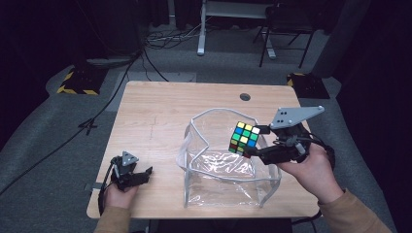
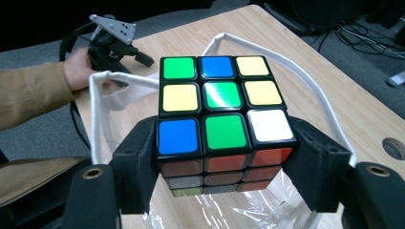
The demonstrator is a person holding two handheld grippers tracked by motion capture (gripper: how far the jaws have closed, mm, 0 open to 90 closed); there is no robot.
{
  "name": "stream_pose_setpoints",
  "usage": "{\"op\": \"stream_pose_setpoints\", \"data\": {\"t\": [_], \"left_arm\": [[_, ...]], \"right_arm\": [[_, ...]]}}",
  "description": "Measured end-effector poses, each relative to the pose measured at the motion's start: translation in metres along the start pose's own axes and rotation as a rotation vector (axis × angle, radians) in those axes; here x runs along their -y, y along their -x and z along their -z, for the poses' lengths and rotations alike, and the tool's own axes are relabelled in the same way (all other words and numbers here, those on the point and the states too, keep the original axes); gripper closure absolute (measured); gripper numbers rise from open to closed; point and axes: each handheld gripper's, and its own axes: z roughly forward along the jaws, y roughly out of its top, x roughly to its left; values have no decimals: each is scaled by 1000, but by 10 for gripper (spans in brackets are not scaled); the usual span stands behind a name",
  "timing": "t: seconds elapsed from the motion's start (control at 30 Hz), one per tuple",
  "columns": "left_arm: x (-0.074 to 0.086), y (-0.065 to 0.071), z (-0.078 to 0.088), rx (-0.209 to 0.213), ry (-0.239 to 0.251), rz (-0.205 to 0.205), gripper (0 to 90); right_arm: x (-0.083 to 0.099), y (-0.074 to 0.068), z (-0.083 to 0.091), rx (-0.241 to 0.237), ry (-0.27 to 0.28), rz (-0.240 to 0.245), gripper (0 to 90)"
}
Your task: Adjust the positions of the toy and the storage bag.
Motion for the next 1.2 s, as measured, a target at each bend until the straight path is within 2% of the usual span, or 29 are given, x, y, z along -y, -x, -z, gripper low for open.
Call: {"op": "stream_pose_setpoints", "data": {"t": [0.13,0.33,0.63,0.7,0.87,0.93,1.07,1.2], "left_arm": [[0,0,0,-4,1,0,241],[0,0,0,-2,0,1,242],[-1,0,0,-4,-1,-1,241],[-1,0,0,-3,-1,-1,241],[-1,0,0,-2,-1,-1,241],[-1,0,0,-2,-1,-1,241],[0,1,-1,0,0,0,242],[0,1,-1,1,1,-1,242]], "right_arm": [[-6,5,-8,21,-20,-12,335],[-13,12,-22,24,-52,-25,335],[-23,17,-47,0,-104,5,335],[-26,17,-54,7,-134,6,335],[-32,17,-69,13,-163,16,335],[-35,16,-76,24,-180,12,335],[-40,18,-88,5,-189,-11,335],[-43,20,-100,36,-219,-37,335]]}}
